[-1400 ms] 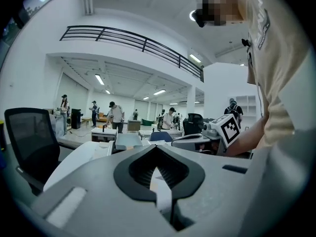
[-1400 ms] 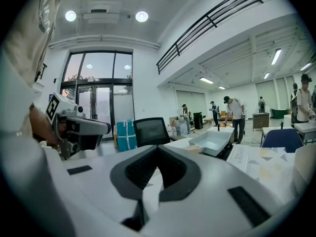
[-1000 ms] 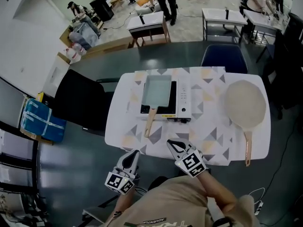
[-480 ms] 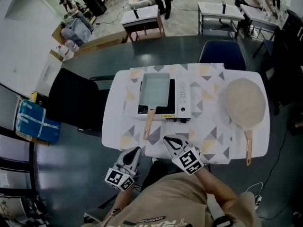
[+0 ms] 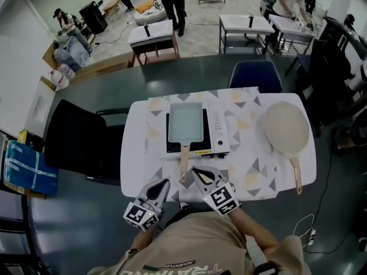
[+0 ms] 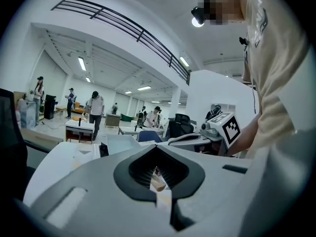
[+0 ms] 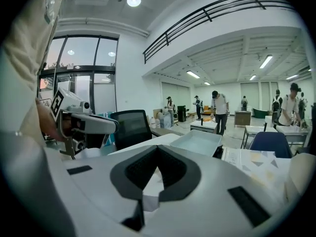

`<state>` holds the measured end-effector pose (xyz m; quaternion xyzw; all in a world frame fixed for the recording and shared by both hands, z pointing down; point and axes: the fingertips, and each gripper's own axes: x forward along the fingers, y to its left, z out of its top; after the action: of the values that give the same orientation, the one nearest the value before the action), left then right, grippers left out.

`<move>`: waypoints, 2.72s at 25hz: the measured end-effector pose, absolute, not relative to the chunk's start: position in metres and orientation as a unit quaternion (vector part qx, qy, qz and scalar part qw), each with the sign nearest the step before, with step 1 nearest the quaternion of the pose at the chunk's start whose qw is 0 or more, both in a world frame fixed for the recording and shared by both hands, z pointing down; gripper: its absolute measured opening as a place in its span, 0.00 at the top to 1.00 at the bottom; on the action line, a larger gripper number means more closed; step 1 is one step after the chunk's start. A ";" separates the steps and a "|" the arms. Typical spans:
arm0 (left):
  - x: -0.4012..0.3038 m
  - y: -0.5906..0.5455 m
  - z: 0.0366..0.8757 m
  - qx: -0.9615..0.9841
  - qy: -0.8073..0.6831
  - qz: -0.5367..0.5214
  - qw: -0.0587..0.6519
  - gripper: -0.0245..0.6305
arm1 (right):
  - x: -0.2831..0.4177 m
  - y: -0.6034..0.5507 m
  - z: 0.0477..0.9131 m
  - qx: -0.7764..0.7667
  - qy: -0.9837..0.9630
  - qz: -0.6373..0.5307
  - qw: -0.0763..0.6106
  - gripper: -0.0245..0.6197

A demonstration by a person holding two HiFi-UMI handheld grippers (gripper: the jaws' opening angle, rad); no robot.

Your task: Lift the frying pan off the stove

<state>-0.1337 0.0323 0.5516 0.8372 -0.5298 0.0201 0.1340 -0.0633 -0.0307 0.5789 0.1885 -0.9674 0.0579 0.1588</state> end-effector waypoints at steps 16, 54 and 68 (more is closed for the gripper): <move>-0.188 -0.007 0.591 0.902 -0.402 0.019 0.155 0.96 | -0.103 -0.024 0.566 0.319 -0.930 0.053 0.176 0.96; -0.161 -0.087 0.622 0.807 -0.477 -0.031 0.348 0.96 | -0.023 -0.125 0.622 0.253 -0.948 0.092 0.168 0.96; -0.145 -0.078 0.633 0.830 -0.326 -0.072 0.447 0.96 | -0.044 -0.114 0.601 0.291 -0.939 0.068 0.169 0.96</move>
<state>-0.1448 -0.0782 0.6332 0.8301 -0.3258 -0.0715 0.4469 -0.0441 -0.1135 0.6007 0.2914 -0.9390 0.0682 0.1694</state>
